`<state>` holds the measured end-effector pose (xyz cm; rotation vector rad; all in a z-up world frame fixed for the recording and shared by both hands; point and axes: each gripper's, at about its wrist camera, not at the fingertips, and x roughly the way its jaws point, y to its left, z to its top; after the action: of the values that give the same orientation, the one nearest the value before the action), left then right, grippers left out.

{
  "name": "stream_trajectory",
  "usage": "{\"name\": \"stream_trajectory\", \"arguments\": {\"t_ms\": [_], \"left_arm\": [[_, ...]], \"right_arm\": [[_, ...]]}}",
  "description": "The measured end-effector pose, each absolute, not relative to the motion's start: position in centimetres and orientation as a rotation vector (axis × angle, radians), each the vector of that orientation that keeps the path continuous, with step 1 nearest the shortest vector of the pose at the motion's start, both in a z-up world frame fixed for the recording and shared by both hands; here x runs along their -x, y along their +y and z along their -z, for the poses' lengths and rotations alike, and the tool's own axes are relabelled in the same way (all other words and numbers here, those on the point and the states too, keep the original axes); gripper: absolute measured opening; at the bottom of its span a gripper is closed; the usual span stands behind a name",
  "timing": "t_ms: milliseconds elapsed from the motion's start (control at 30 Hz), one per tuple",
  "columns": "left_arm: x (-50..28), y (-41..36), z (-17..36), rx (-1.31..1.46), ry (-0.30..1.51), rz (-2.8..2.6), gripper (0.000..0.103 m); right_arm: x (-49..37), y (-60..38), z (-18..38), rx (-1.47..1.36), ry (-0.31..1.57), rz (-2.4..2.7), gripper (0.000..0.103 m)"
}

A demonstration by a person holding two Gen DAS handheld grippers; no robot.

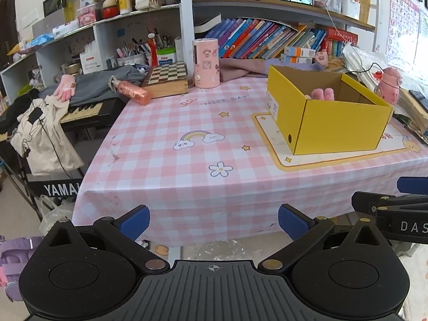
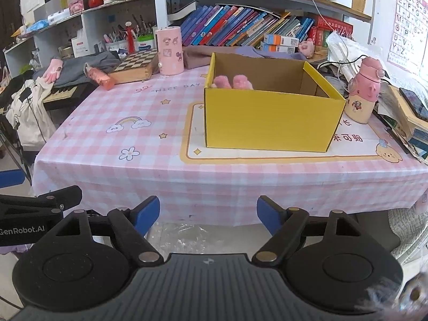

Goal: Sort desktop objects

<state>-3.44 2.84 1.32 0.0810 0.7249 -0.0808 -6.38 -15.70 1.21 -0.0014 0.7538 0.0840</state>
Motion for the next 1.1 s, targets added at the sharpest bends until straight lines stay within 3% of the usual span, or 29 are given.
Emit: {"name": "stream_trajectory", "arguments": {"t_ms": [367,533,1100], "left_arm": [[3.20,2.55,-1.18,-0.088,0.735,0.097,0.103],[3.04,2.69,-1.11,-0.089,0.742,0.097,0.103],[2.47,2.83,-0.84,-0.094,0.766,0.109,0.103]], "right_arm": [[6.27,-15.71,-1.15,0.000,0.757,-0.086,0.082],[6.02,-15.63,-0.99,0.003,0.767,-0.084,0.095],[5.55,-15.55,-0.79,0.006,0.777,-0.077,0.096]]}}
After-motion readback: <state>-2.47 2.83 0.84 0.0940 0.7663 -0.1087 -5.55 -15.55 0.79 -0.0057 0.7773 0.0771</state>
